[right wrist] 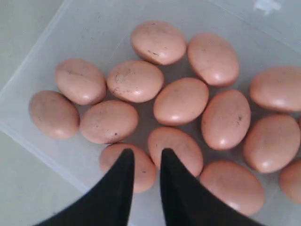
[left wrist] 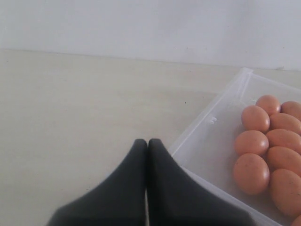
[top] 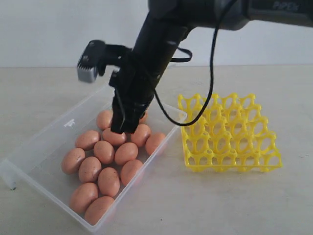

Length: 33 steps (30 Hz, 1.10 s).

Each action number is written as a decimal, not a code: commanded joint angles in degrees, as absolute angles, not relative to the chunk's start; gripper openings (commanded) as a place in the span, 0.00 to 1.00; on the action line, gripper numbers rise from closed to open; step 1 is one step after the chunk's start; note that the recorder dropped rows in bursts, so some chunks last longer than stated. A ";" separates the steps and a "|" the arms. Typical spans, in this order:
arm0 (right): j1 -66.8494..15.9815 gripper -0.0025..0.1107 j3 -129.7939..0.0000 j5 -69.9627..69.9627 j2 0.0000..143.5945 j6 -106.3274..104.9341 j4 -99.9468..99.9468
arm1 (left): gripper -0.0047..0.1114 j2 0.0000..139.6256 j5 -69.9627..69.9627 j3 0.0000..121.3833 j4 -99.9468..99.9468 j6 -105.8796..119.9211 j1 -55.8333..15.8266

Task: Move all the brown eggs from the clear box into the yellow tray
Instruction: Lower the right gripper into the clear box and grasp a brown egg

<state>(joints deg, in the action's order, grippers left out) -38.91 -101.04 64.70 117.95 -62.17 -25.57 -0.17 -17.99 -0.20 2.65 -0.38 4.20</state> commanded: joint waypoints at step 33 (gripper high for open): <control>-41.66 0.57 -101.51 53.89 127.99 -64.39 -14.13 | 0.00 0.00 -17.55 0.00 2.99 -0.45 3.92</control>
